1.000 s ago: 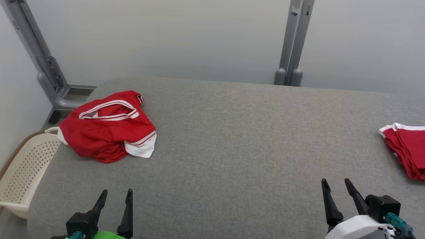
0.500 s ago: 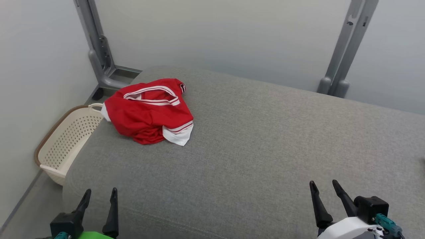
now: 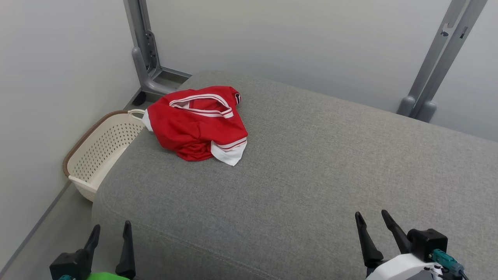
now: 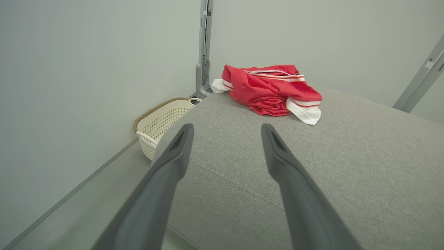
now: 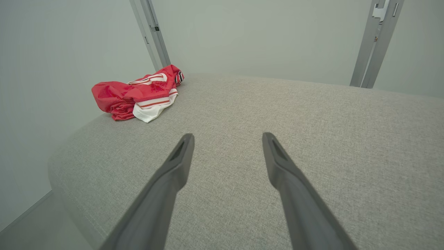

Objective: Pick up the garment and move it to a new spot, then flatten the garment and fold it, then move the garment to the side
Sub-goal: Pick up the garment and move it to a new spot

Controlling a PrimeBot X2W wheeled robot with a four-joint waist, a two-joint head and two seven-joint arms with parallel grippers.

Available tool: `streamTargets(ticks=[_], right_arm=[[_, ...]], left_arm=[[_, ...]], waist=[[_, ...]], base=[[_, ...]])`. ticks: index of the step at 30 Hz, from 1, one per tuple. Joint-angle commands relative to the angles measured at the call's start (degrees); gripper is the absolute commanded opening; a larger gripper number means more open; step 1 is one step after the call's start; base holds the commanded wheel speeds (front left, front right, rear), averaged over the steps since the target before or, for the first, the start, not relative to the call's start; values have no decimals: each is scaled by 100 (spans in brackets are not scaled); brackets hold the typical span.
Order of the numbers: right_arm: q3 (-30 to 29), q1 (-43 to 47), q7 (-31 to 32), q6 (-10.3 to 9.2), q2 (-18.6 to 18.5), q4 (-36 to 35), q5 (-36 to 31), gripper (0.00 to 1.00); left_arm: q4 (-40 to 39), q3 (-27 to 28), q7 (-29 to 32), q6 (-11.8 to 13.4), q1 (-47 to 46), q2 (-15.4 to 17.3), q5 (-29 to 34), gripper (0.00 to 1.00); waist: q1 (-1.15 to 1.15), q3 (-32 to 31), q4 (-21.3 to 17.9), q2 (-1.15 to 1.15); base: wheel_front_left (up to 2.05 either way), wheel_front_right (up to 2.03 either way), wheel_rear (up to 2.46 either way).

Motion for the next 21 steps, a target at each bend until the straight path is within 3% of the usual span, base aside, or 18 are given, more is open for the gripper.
streamTargets(ticks=[1, 7, 15, 21], right_arm=[[-6, -12, -18, -8, -19, -23, -24, 100], [-55, 6, 86, -8, -19, -105, -101, 100], [-129, 16, 398, -8, -19, -433, -381, 100], [-34, -157, 741, -8, -18, -845, -708, 100]], left_arm=[[-28, 11, 53, 18, 58, -25, -43, 100], [208, -219, 687, -232, -429, 40, -192, 100], [1374, -425, 2277, -420, -1933, -316, -715, 100], [2177, -567, 2911, -563, -3203, -525, -802, 100]], waist=[[0, 6, -4, 0], [0, 90, -56, 0], [0, 390, -263, 0], [0, 904, -644, 0]], base=[[0, 0, 0], [0, 0, 0], [0, 0, 0], [0, 0, 0]])
